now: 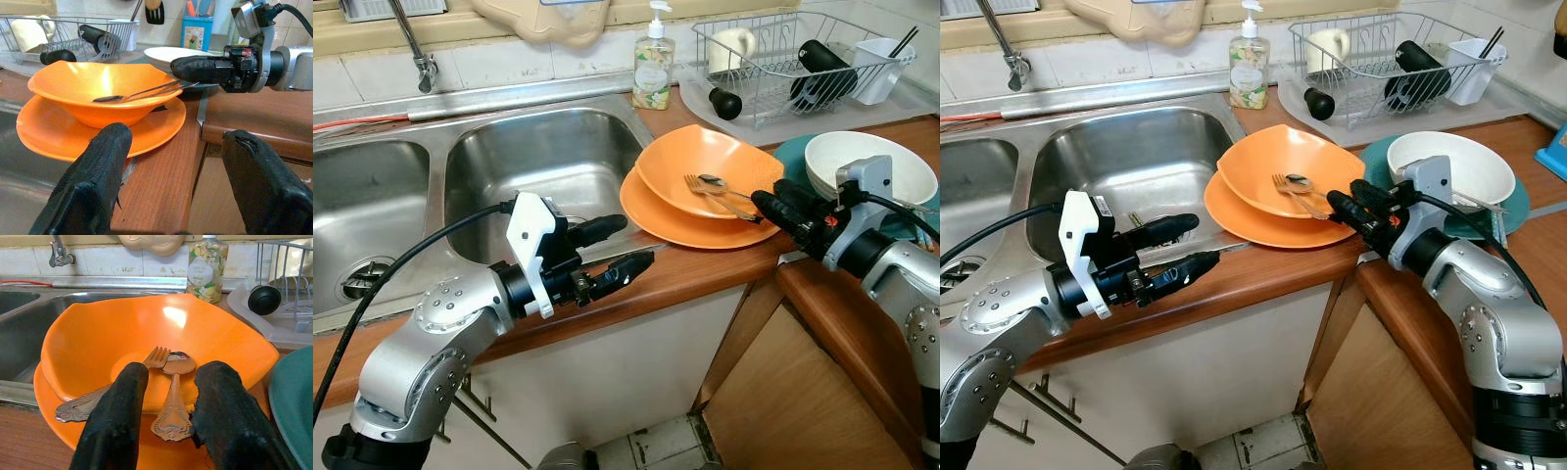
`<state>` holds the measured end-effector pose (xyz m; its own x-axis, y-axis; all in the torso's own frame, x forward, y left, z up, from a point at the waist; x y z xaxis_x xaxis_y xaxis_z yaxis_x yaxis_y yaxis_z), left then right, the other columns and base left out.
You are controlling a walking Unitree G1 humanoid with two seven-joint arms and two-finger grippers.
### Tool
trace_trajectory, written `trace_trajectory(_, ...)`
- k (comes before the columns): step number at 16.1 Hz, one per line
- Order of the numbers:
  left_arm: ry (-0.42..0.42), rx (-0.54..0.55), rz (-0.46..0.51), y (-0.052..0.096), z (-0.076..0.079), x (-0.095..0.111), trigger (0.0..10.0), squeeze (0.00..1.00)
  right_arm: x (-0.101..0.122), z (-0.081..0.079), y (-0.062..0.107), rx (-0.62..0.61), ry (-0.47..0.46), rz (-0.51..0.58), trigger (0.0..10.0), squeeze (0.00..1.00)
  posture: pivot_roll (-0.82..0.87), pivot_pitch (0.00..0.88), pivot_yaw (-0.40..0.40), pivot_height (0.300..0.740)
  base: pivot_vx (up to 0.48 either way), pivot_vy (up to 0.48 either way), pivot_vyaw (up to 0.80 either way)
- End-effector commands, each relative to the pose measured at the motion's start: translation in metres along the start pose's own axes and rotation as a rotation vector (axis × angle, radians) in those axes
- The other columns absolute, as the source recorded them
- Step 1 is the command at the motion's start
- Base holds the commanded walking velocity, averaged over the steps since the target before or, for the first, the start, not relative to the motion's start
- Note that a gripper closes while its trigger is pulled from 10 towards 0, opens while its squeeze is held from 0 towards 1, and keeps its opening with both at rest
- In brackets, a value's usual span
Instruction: Kitchen organization
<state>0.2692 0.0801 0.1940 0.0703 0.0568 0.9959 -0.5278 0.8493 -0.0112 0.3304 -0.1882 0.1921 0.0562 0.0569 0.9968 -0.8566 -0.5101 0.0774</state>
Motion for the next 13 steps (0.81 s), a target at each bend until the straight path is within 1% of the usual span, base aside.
trace_trajectory(1,-0.011,-0.023,-0.003,-0.0012,0.0047,0.0014,10.0,0.00,-0.0025,-0.0041,-0.0033,0.025,-0.016,-0.008,0.0,0.00,-0.05,0.000,0.050,0.716,0.000,0.000,0.00)
trace_trajectory(4,-0.009,-0.025,-0.003,-0.0012,0.0048,0.0014,10.0,0.00,-0.0031,-0.0071,-0.0042,0.043,-0.023,-0.010,0.0,0.00,-0.05,0.000,0.050,0.716,0.000,0.000,0.00)
trace_trajectory(8,-0.009,-0.023,-0.004,-0.0008,0.0051,0.0010,10.0,0.00,-0.0029,-0.0072,-0.0045,0.047,-0.024,-0.012,0.0,0.00,-0.05,0.000,0.050,0.716,0.000,0.000,0.00)
trace_trajectory(13,-0.020,-0.009,-0.001,-0.0005,0.0024,0.0034,10.0,0.00,0.0032,-0.0013,-0.0064,0.006,-0.010,0.011,0.0,0.00,-0.04,0.000,0.048,0.716,0.000,0.000,0.00)
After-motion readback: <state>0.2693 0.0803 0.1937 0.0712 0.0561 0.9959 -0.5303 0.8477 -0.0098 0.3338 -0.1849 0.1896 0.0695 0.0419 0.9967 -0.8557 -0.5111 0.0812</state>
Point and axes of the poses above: a point about 5 cm out from each wrist's last joint towards the gripper, its own y axis pointing back from the gripper into the wrist, its own x axis along the axis of the wrist's last joint, z = x × y, the point moved 5 cm from there along -y, pointing out of the wrist towards the gripper, and after that the axes turned 4 degrees about y, right-handed, at the moved point
